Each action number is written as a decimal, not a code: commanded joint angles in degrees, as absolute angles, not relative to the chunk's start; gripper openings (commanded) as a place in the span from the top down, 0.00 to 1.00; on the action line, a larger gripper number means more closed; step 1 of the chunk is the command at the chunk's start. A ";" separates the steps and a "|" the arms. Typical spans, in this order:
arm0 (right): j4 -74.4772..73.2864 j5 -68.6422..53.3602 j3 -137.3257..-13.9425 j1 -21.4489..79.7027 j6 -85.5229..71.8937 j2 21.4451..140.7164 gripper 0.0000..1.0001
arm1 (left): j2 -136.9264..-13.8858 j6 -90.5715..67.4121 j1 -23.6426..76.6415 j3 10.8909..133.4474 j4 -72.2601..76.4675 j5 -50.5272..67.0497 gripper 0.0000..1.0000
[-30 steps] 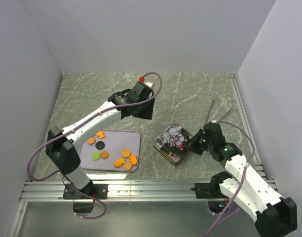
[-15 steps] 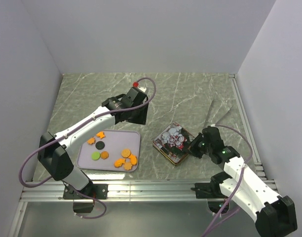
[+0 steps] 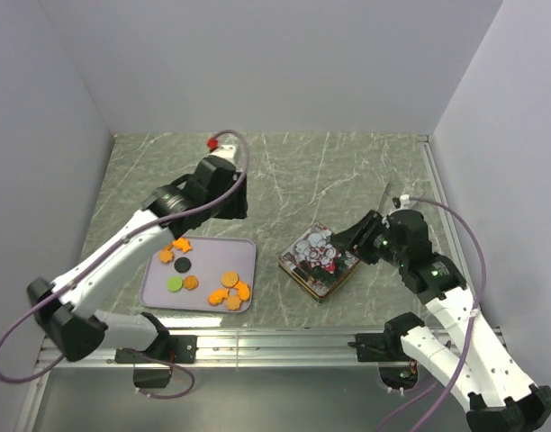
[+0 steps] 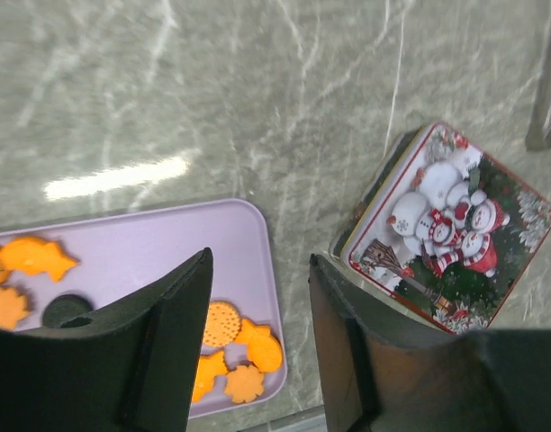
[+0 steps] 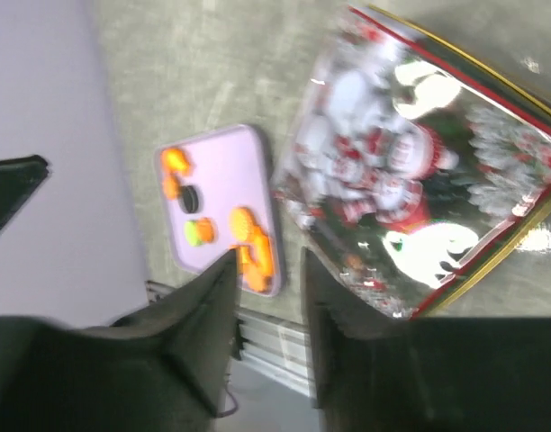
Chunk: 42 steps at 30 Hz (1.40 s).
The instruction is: Pack the cookies
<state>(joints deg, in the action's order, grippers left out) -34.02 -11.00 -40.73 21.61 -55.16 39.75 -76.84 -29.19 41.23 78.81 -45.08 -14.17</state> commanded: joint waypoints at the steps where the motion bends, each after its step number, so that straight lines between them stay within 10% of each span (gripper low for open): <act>1: -34.01 -11.95 -47.36 21.89 -49.93 40.08 0.49 | -69.37 -30.14 40.78 77.17 -43.50 -20.47 0.43; 7: -35.59 -17.05 -55.19 21.97 -41.32 40.87 0.16 | -56.29 -31.90 40.69 70.85 -41.66 -27.85 0.30; 14: -38.05 -17.41 -57.13 21.97 -38.23 38.06 0.11 | -38.25 -34.36 40.69 58.64 -36.39 -38.41 0.02; 23: -37.36 -10.99 -50.20 21.97 -42.53 28.83 0.08 | -22.16 -34.11 40.69 33.60 -20.94 -48.23 0.01; 31: -36.38 -6.68 -51.15 21.97 -43.42 27.68 0.08 | -30.30 -19.44 39.56 17.24 5.74 -57.22 0.01; 42: -38.14 -2.90 -56.77 22.06 -36.48 28.82 0.07 | -47.35 -16.43 18.85 6.16 39.27 -38.34 0.01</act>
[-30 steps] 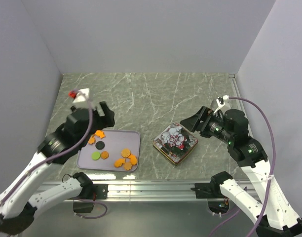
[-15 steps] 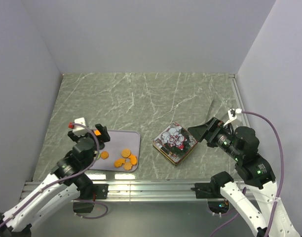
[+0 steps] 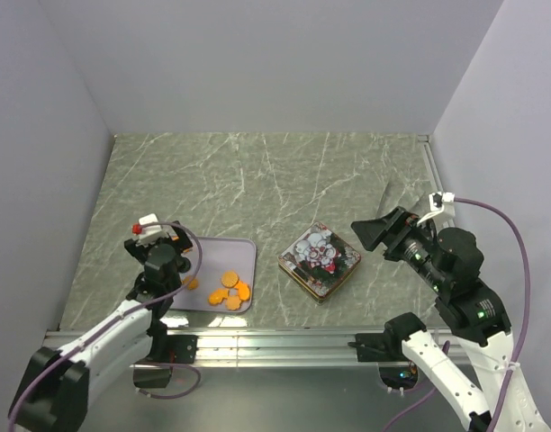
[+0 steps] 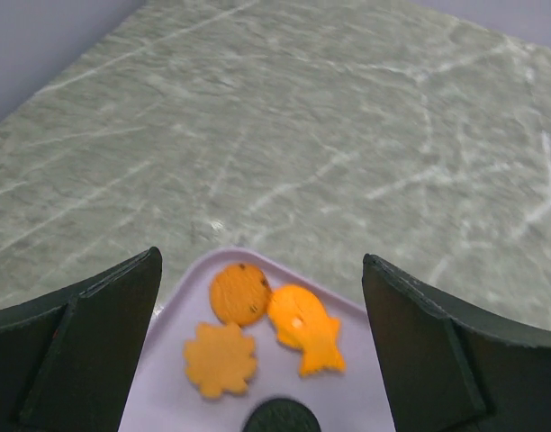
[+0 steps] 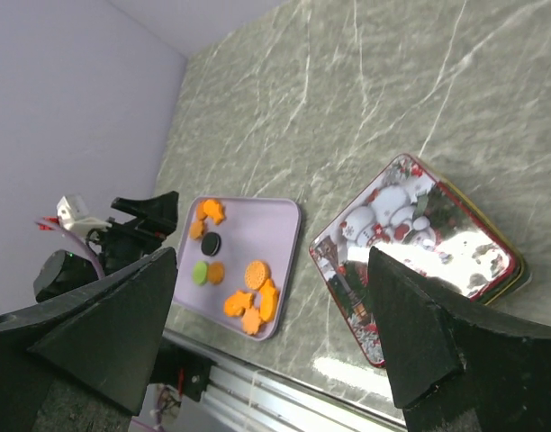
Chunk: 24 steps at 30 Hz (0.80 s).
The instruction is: Pack the cookies
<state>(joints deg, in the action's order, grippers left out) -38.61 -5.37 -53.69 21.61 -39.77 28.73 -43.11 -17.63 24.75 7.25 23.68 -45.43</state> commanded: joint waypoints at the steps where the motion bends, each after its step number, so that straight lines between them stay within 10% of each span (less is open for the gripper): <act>1: -38.14 -2.64 -57.04 21.97 -36.30 29.09 0.07 | -48.76 -16.44 17.07 5.98 40.68 -38.32 0.00; 24: -37.62 -4.04 -58.63 21.97 -31.73 34.89 0.06 | -83.92 -12.31 0.09 12.13 74.16 -13.01 0.02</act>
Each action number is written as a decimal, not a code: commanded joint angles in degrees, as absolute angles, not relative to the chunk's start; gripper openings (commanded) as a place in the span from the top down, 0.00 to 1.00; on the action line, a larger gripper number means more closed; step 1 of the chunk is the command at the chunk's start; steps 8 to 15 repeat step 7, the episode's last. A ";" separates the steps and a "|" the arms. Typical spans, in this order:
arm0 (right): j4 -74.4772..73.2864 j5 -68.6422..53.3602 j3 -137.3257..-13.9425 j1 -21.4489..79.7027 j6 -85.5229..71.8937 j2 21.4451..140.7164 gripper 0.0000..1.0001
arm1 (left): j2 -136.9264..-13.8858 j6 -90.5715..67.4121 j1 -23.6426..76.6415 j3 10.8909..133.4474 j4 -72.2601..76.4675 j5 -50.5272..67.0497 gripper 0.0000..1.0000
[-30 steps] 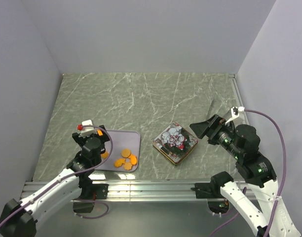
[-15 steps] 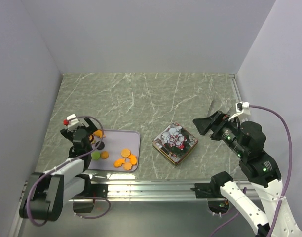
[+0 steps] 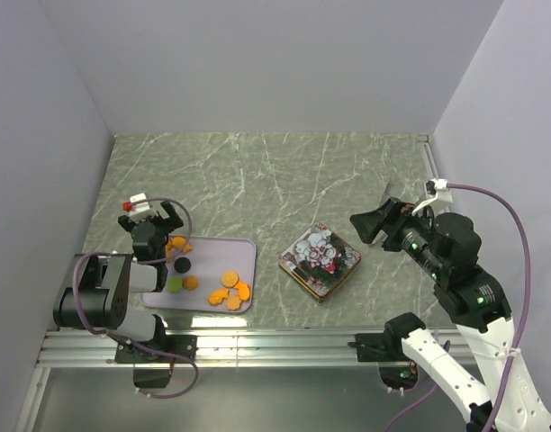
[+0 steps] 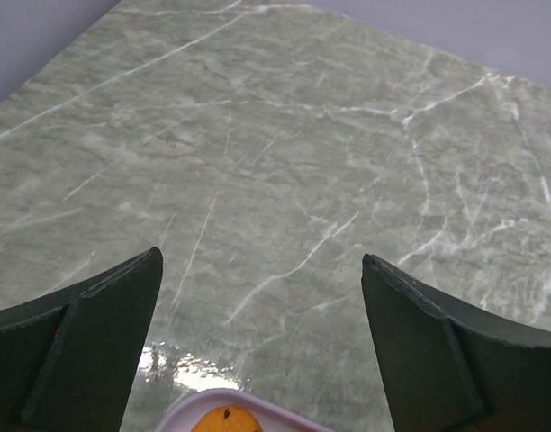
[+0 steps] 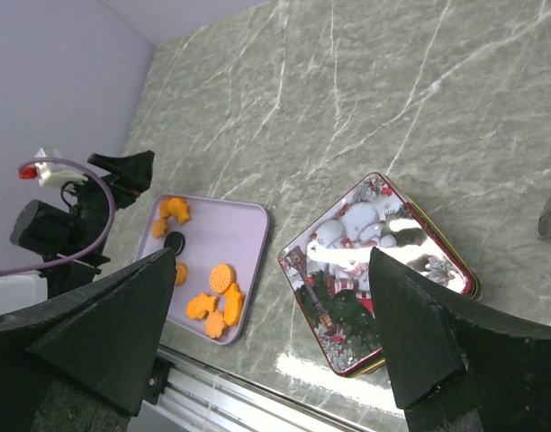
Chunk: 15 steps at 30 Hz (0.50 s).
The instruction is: Pack the cookies
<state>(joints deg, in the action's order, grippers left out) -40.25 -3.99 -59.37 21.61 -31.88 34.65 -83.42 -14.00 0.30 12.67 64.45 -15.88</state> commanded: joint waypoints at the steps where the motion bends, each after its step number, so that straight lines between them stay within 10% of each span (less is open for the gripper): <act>1: -36.92 -4.65 -58.19 21.97 -32.34 34.81 0.06 | -83.94 -12.30 0.09 12.13 74.01 -13.09 0.01; 15: -34.10 -4.14 -57.57 21.89 -32.43 37.87 0.07 | -83.41 -11.16 1.67 13.45 70.75 -15.29 0.00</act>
